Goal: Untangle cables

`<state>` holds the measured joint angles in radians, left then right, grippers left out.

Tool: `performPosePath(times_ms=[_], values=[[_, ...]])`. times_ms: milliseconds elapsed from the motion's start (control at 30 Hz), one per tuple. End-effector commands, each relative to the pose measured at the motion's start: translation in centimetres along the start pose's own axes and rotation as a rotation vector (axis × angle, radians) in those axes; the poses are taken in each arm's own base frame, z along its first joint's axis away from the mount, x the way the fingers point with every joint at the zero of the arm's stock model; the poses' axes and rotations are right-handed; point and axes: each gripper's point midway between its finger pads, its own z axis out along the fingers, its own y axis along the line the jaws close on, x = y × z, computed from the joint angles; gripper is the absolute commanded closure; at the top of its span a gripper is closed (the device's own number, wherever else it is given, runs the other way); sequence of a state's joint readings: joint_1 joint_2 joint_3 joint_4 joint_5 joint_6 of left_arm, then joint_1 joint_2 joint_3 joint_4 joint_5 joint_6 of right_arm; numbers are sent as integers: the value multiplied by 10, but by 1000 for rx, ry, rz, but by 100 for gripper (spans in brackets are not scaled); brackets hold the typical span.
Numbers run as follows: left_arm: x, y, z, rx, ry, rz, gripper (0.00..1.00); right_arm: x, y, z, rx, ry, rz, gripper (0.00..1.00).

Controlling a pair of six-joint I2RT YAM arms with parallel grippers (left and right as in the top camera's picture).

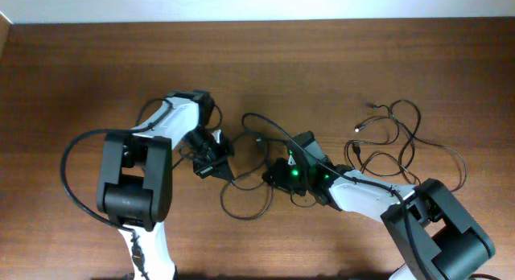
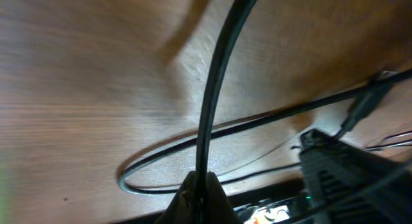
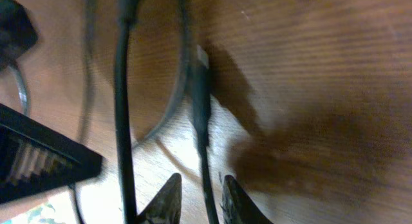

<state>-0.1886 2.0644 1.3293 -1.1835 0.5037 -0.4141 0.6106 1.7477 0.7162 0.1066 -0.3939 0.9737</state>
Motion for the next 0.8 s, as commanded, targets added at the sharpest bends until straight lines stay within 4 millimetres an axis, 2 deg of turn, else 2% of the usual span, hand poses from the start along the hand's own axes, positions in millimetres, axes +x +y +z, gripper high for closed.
performPosePath(times_ms=[0,67,167,200,267,433,533,567,633,667,700,733,767], values=[[9,3,3,-103,-24,66,97,-12,-15,3,70,-80,0,82],[8,9,6,-189,-49,91,93,-12,-20,2,93,-88,5,83],[5,18,7,-294,-86,121,79,-11,-21,2,95,-83,7,83],[5,19,7,-316,-95,130,70,-11,-21,2,98,-83,8,82],[6,18,8,-328,-96,140,62,-11,-21,2,98,-82,7,82],[7,26,11,-427,-120,174,60,-11,-21,2,98,-82,7,82],[8,33,17,-452,-115,175,63,-11,-21,2,98,-82,7,81],[8,36,21,-451,-116,176,72,-11,-21,2,98,-82,7,81],[5,40,28,-447,-124,179,83,-11,-21,2,99,-81,-33,81],[4,41,31,-444,-129,181,94,-12,-21,2,99,-81,-45,81],[3,41,32,-442,-132,183,100,-11,-21,2,99,-81,-45,81],[3,40,31,-440,-135,187,100,-10,-19,2,86,-67,-49,81],[1,40,30,-437,-137,183,100,-5,-5,-2,13,-18,-83,74]])
